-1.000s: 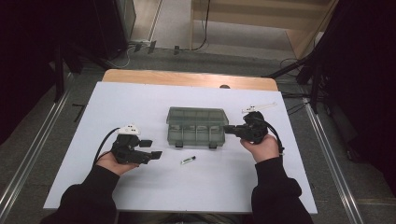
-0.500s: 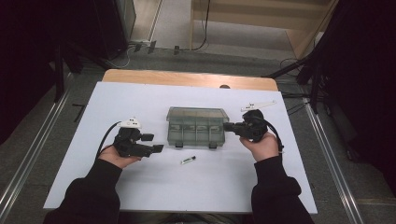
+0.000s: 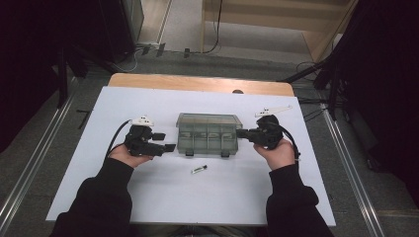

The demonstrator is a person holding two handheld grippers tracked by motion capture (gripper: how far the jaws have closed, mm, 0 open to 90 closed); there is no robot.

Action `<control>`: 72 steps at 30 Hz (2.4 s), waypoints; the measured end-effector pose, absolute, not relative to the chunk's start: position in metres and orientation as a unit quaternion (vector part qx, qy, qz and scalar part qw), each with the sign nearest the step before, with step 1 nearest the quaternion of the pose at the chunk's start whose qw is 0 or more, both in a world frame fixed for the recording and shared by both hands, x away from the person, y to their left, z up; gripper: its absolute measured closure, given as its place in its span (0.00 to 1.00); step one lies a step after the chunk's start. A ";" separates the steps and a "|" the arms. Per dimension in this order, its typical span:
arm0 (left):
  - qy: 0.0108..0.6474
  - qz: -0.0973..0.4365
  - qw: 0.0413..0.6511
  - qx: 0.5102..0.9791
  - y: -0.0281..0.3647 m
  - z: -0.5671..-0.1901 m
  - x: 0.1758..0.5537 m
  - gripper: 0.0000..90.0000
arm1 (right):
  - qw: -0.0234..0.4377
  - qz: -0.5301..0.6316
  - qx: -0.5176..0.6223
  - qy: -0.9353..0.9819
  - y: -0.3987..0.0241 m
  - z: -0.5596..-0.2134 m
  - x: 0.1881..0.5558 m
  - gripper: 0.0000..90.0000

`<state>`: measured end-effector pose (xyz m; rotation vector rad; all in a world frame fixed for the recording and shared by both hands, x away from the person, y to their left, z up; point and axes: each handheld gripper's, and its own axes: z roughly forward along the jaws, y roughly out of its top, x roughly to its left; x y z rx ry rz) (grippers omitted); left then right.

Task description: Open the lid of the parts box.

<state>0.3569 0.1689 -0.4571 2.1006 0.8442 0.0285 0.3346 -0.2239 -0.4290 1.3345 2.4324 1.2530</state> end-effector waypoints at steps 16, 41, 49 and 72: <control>0.333 0.015 0.425 0.841 0.155 -0.452 0.379 0.36 | 0.045 0.415 0.437 0.797 -0.225 -0.428 0.337 1.00; 0.334 0.025 0.419 0.844 0.145 -0.463 0.415 0.36 | 0.052 0.410 0.440 0.798 -0.225 -0.428 0.339 1.00; 0.350 0.037 0.430 0.832 0.146 -0.460 0.419 0.40 | 0.054 0.416 0.440 0.794 -0.224 -0.429 0.339 1.00; 0.319 0.052 0.436 0.840 0.141 -0.457 0.413 0.69 | 0.043 0.427 0.444 0.787 -0.230 -0.444 0.334 0.86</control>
